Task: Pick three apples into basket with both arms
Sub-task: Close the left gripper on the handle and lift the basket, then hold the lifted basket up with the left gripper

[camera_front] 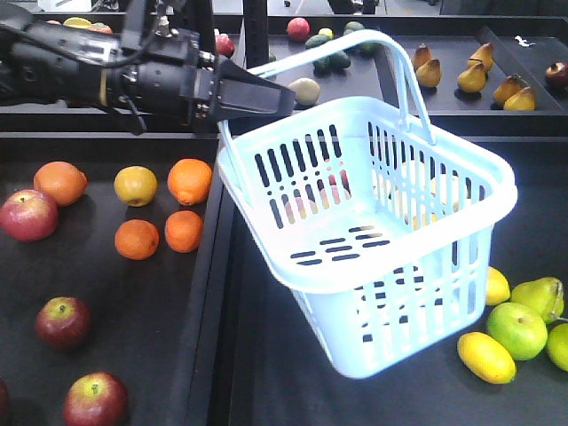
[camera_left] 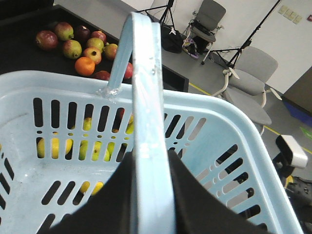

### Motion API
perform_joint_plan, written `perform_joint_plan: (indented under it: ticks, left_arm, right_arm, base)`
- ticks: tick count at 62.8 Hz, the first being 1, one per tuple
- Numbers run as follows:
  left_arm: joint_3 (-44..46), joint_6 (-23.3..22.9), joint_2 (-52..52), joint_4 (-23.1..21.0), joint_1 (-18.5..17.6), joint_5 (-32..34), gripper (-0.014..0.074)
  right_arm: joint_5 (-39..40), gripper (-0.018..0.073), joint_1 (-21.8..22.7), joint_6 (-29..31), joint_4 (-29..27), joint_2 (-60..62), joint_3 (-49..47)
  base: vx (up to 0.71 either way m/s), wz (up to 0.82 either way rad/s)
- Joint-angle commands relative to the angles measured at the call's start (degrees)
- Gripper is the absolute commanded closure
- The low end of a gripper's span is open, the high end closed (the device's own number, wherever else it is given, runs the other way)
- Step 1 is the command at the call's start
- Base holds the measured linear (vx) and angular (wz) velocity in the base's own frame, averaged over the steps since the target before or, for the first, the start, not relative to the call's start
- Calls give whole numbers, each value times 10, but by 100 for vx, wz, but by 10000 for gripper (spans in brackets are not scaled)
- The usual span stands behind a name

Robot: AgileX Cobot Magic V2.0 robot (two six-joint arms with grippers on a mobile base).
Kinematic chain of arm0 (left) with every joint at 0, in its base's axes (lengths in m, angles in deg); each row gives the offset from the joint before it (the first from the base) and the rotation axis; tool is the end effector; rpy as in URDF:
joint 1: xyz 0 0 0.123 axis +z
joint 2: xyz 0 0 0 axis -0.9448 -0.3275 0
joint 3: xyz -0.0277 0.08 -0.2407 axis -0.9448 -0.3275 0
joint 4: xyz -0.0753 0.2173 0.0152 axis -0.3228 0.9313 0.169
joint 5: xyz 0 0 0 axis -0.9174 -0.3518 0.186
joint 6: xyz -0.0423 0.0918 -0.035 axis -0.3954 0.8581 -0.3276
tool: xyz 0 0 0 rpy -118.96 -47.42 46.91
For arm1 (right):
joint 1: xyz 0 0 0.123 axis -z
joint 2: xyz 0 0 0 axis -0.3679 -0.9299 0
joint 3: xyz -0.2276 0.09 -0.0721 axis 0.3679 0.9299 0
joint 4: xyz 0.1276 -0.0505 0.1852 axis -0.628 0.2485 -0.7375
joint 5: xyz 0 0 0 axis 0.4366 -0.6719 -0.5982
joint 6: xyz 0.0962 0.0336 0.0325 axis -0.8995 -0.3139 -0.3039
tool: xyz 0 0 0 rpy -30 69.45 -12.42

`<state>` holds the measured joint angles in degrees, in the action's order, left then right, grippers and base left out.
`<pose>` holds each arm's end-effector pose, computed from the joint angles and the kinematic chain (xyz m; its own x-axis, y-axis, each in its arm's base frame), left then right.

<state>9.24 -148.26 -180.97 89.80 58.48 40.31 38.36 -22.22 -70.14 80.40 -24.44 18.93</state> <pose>0.3257 -0.1725 0.3607 -0.4942 0.0926 -0.8644 0.8585 0.2083 -0.4685 0.0812 -0.0028 0.1955 -0.0314 0.0462 -0.9984 0.0246 0.9987 0.0455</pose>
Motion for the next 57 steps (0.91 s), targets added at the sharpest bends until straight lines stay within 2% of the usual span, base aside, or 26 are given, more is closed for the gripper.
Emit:
perform_joint_plan:
  ticks: [1, 21, 29, 57]
  left_arm:
    - [-30, -11, 86, 12, -3, 87, 604]
    - [-224, 5, 240, 12, -3, 86, 604]
    - [-272, 5, 283, 12, -3, 86, 604]
    - [-297, 5, 327, 11, -3, 85, 603]
  right_arm:
    - [41, 564, 1, 5, 7, 7, 8]
    - [41, 564, 1, 5, 7, 7, 8]
    - [41, 564, 1, 5, 7, 7, 8]
    - [41, 564, 1, 5, 7, 7, 8]
  base:
    - [0, 0]
    - [0, 0]
    - [0, 0]
    - [0, 0]
